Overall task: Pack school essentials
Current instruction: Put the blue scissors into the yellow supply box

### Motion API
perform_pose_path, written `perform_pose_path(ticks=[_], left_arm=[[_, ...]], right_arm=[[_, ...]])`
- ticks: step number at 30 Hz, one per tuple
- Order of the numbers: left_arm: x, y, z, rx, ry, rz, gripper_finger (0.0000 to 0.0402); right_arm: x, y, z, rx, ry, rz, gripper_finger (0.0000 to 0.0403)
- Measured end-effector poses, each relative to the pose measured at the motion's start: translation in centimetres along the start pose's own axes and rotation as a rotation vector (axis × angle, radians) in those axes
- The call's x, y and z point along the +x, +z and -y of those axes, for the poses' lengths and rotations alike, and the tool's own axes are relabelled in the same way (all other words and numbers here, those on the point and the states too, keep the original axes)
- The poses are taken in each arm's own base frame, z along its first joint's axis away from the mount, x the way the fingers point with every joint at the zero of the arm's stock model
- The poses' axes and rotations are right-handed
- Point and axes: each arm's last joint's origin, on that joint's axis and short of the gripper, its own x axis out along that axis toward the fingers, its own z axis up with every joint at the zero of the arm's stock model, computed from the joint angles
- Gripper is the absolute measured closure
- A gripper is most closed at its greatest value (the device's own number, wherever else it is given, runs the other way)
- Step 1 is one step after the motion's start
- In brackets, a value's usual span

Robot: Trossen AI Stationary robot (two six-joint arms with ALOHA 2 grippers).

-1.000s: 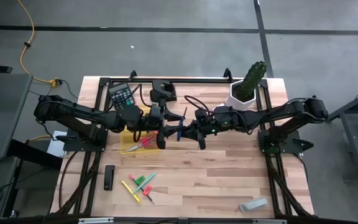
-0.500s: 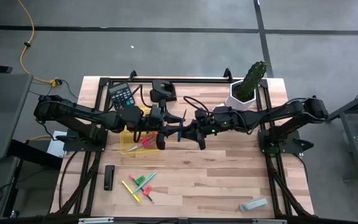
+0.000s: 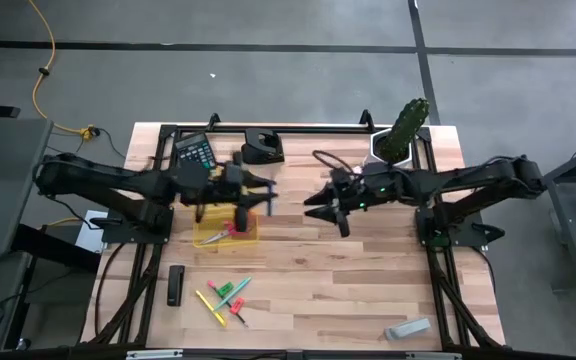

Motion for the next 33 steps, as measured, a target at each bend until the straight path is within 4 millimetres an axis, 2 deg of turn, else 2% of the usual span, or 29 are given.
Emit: perform_pose_path(ticks=[8,12,17,28,33], left_arm=[[-7.0,2.9,-1.6,-0.028,0.094,0.091,0.0301],[-9.1,2.5,-2.0,-0.084,0.089,0.153,0.0299],[-10.1,0.9,-2.1,-0.134,0.111,0.152,0.0301],[-10.3,0.9,-2.0,-0.117,0.124,0.155,0.0299],[-10.0,-0.4,-2.2,-0.120,0.186,0.040,0.0296]], right_arm=[[-4.0,2.2,-0.9,-0.162,-0.116,0.159,0.0245],[-4.8,3.2,-1.3,-0.253,-0.135,0.252,0.0245],[-5.0,3.9,-1.7,-0.296,-0.119,0.331,0.0245],[-5.0,3.8,-1.5,-0.289,-0.126,0.324,0.0245],[-5.0,3.7,-1.4,-0.286,-0.146,0.318,0.0245]])
